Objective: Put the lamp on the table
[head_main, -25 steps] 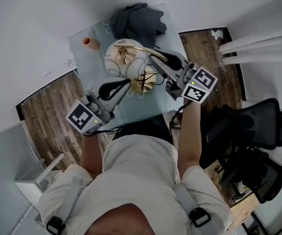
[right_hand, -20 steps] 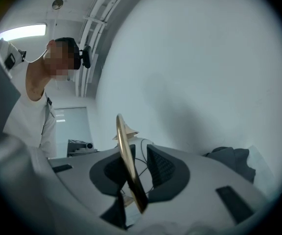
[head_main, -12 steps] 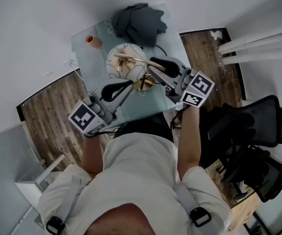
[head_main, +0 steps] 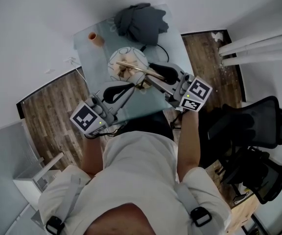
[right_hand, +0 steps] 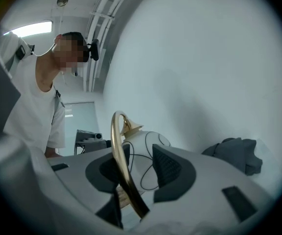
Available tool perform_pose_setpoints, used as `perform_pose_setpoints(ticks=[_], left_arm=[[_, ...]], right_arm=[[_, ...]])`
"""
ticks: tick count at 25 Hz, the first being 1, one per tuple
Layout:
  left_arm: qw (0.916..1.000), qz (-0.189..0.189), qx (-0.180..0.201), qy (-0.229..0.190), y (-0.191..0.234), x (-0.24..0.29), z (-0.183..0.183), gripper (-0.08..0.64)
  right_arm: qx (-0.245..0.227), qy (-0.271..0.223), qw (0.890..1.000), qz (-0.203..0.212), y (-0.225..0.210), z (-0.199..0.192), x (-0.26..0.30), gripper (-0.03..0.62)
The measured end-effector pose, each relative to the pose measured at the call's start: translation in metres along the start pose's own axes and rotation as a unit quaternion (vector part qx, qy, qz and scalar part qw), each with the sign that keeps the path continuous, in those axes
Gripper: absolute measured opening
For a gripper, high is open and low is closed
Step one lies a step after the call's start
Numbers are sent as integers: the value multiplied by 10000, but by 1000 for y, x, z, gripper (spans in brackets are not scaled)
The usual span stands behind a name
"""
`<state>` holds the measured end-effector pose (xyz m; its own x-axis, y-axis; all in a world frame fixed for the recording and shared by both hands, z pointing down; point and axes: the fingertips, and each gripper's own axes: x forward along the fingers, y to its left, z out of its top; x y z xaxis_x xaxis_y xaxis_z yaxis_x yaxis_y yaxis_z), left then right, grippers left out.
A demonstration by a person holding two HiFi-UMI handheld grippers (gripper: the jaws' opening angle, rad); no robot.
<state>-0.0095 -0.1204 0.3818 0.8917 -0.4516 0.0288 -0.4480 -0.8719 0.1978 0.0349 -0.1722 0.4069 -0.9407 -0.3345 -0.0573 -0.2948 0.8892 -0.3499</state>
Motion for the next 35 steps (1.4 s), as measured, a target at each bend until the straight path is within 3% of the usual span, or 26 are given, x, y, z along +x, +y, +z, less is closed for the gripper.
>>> perform_pose_setpoints(ticks=[12,14,26,35], left_arm=[[9999,128,-49,22,-5,-3,-2,0],[9999,141,-33,41,-6,-3,-2,0],[9998,213,-61,-27,-7,-8,3,0],[9998,173,-14,-74,-9,-15,11,0]], right_arm=[[31,-14,10000,24,8,-5,-2,181],[52,-39,10000,76,10,-3,-3,256],[-488,130,9982,-309,20,10,-17,255],[-942,-46,9924,-787,34,38,-36,113]])
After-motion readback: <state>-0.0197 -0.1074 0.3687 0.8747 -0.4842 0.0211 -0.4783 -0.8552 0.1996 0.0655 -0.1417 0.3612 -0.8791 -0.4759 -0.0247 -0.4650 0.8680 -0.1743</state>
